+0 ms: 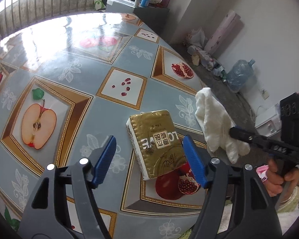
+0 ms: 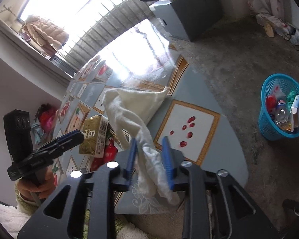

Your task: Collect trash

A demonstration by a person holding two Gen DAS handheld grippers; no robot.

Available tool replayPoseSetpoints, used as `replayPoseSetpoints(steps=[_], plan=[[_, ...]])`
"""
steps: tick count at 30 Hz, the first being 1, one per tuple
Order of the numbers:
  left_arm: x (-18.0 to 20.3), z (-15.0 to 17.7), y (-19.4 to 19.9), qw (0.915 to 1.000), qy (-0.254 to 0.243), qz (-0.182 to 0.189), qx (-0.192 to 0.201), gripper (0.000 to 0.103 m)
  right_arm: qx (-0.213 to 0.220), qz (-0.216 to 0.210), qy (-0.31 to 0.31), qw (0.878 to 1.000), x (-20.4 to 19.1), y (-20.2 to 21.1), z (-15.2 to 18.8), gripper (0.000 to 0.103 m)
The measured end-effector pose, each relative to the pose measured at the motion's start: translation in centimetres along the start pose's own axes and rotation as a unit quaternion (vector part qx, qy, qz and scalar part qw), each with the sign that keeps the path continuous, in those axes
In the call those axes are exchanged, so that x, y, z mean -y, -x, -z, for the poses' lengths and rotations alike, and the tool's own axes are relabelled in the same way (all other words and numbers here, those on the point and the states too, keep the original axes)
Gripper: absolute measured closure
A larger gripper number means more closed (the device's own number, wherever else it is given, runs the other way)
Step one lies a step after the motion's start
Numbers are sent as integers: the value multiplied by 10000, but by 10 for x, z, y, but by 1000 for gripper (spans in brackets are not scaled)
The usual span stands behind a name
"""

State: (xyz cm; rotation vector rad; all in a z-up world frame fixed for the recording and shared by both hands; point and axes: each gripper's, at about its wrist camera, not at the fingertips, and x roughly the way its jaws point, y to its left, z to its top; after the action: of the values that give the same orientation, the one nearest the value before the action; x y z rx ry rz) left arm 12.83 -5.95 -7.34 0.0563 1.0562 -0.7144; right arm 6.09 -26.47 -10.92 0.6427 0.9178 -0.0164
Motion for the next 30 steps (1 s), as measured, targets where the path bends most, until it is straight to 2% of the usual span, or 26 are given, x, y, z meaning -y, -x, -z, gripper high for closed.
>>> replayPoseSetpoints(steps=[1,6,16,21,26,30], plan=[[2,1,-1,10000,-30,-54,-1,37,85,43,62,9999,-1,5,-1,61],[14,2,-9,9995,-199,-252,-41,37,189,46,256,9995,-10,5,-8,53],[17,1,-18,9980,-366,-502,-100,37,-131,161,457,9987,-19,-30,-17,53],[7,-1,-13,9940,-477,-976,131,37,-160,153,553,9982,-23,-31,-19,53],[1,-3,-11,9940,-431,-998,116,37,-218,184,649,9975,-27,-35,-18,53],[3,-2,-11,9943,-434,-968,137,44,-277,302,795,9960,-34,-40,-14,53]])
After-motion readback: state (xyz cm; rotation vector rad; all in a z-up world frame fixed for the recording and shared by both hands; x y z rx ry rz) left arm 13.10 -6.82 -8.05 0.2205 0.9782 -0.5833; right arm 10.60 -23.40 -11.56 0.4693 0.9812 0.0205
